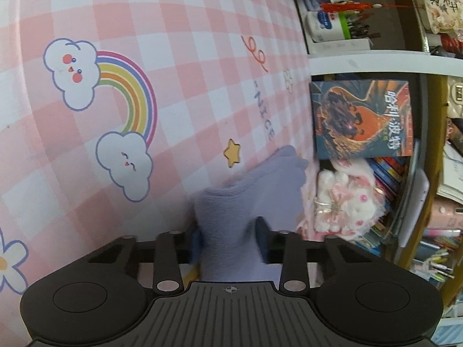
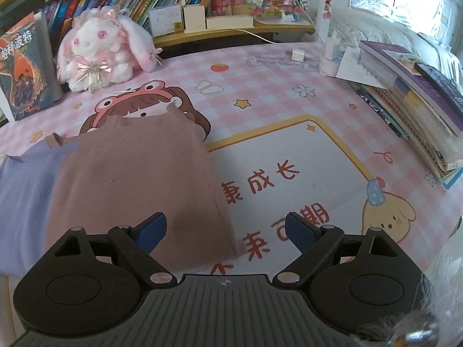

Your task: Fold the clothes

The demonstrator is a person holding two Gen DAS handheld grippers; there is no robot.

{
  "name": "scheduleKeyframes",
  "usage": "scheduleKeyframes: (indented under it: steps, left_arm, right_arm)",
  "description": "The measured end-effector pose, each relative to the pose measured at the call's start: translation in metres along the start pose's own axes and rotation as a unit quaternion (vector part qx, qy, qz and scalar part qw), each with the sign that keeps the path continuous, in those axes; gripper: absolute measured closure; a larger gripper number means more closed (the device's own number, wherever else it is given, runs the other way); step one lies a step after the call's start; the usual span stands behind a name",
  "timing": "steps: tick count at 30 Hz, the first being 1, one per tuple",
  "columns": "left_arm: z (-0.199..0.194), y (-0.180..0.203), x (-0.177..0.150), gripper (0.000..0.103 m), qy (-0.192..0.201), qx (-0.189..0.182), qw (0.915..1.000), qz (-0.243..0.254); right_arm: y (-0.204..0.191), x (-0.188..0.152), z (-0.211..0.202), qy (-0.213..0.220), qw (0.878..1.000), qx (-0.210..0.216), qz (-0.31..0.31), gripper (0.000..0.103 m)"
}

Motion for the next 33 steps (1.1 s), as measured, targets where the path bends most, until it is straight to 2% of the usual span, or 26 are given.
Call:
scheduleKeyframes:
  steps: [2, 5, 7, 10, 14, 18, 20, 23, 25, 28, 33]
  left_arm:
    - [0.001, -0.002, 0.0, 0.084, 0.003, 0.002, 1.0, 0.006]
    - [-0.001, -0.003, -0.001, 0.09, 0.011, 0.009, 0.9998, 0.017]
    - [-0.004, -0.004, -0.002, 0.092, 0.02, 0.013, 0.9995, 0.02]
    - [-0.013, -0.007, -0.004, 0.092, 0.042, 0.02, 0.9987, 0.023]
    - [-0.025, -0.014, -0.003, 0.091, 0.076, 0.018, 0.9967, 0.024]
    - [-0.022, -0.021, 0.0, 0.087, 0.087, -0.007, 0.996, 0.015]
    - [-0.018, -0.021, -0.001, 0.081, 0.095, -0.015, 0.9952, 0.019]
    - [-0.011, -0.019, -0.004, 0.078, 0.107, -0.02, 0.9937, 0.026]
    - [-0.007, -0.016, -0.005, 0.081, 0.115, -0.018, 0.9929, 0.028]
    - [-0.004, -0.013, -0.005, 0.091, 0.122, -0.007, 0.992, 0.032]
    - [-0.008, -0.005, -0.007, 0.094, 0.128, 0.008, 0.9907, 0.044]
  right_arm:
    - [0.002, 0.004, 0.006, -0.005, 1.0, 0.008, -0.002, 0.021]
    - [0.005, 0.01, 0.018, -0.024, 0.999, 0.029, -0.007, 0.043]
    - [0.007, 0.013, 0.026, -0.035, 0.998, 0.046, -0.011, 0.064]
    - [0.001, 0.02, 0.032, -0.037, 0.996, 0.079, -0.036, 0.077]
    - [-0.016, 0.029, 0.042, -0.036, 0.99, 0.111, -0.075, 0.081]
    - [-0.029, 0.034, 0.049, -0.031, 0.985, 0.134, -0.105, 0.082]
    - [-0.028, 0.037, 0.051, -0.031, 0.983, 0.143, -0.11, 0.082]
    - [-0.022, 0.04, 0.055, -0.035, 0.98, 0.164, -0.106, 0.082]
    - [-0.019, 0.041, 0.056, -0.036, 0.978, 0.173, -0.108, 0.082]
    - [-0.015, 0.041, 0.056, -0.038, 0.976, 0.185, -0.113, 0.082]
    - [-0.01, 0.046, 0.053, -0.054, 0.971, 0.193, -0.13, 0.079]
Point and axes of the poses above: each gripper's, at about its wrist camera, not at the fingertips, and z roughly the way its jaws point, y to its right, x to its top, the point moved 1 cm from there along z, roughly the way its jaws point, and after that the axes turned 11 degrees about -y, right-handed, at the moved point
